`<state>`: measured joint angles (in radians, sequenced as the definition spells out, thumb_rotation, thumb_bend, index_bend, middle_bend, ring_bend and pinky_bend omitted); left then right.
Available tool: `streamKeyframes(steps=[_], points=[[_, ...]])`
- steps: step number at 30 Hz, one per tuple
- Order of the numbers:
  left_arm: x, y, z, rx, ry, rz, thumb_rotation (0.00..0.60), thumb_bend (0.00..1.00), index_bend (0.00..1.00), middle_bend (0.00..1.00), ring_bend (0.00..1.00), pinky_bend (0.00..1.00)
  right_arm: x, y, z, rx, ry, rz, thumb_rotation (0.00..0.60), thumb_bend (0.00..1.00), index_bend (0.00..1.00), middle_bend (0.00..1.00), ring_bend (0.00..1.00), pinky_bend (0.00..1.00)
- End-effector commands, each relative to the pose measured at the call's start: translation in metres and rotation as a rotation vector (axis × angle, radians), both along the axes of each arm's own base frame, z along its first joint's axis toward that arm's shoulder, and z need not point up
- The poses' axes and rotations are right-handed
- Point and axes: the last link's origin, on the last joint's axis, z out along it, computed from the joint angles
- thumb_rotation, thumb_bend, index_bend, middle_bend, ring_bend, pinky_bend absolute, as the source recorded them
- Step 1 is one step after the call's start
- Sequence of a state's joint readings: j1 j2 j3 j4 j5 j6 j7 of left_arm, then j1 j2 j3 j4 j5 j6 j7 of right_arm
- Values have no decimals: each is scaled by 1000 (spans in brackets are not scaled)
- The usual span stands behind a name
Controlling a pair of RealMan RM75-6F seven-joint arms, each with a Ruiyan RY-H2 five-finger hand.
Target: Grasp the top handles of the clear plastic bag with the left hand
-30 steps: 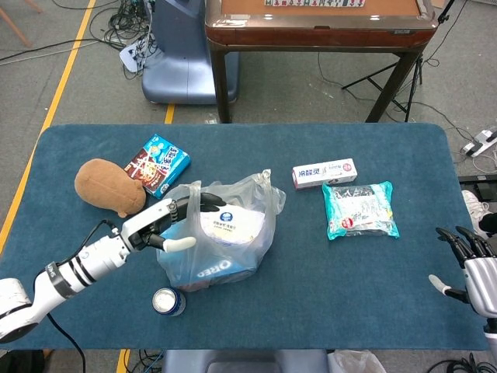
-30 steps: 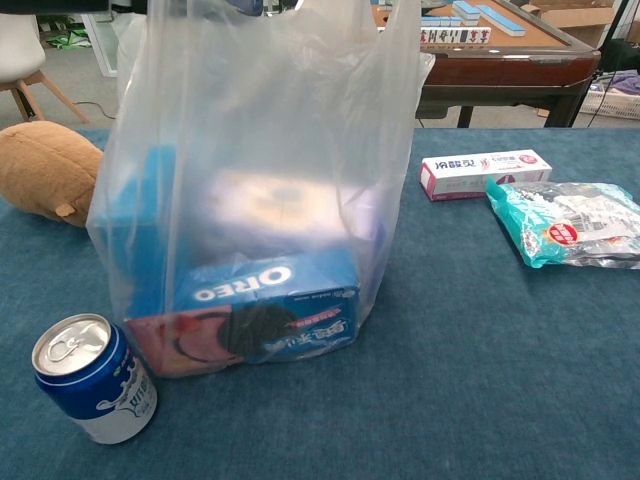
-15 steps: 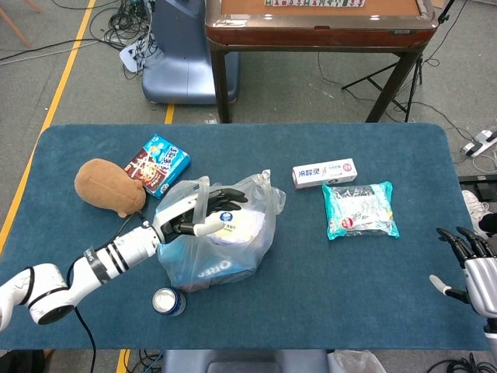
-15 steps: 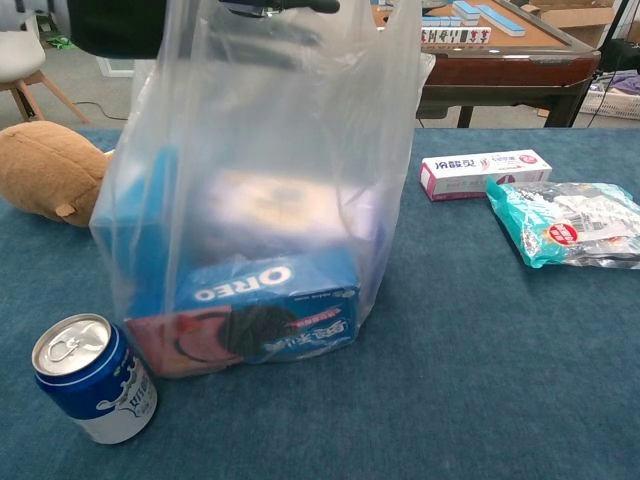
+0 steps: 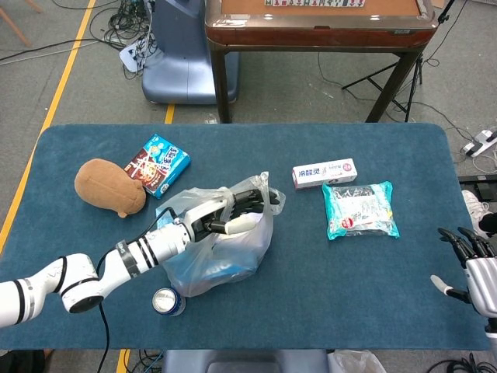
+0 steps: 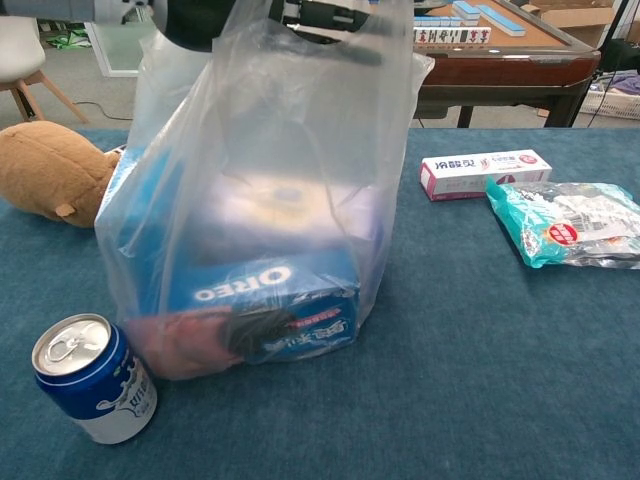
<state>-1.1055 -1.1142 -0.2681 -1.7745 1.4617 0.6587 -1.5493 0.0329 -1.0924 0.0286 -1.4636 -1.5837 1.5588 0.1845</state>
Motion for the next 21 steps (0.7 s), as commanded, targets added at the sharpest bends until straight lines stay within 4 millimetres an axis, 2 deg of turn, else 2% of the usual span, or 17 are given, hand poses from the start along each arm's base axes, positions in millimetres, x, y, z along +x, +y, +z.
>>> streamKeyframes(steps=[1,9,15,21], points=[[6,1,-3,-12,-11,4,371,195,144,140,148,70,-1,1,1,-2,-1,-3,600,155,170,292,115,206],[21,7,-13,-23,-34,14,366,195,155,148,148,70,-4,2,2,-6,-4,-10,600,155,170,292,115,206],[32,9,-14,-56,-114,68,367,195,175,167,151,73,-5,3,2,-7,-4,-13,600,155,170,292,114,206],[40,7,-16,-144,-190,143,367,195,192,179,159,147,-5,3,3,-10,-4,-15,600,156,170,292,115,206]])
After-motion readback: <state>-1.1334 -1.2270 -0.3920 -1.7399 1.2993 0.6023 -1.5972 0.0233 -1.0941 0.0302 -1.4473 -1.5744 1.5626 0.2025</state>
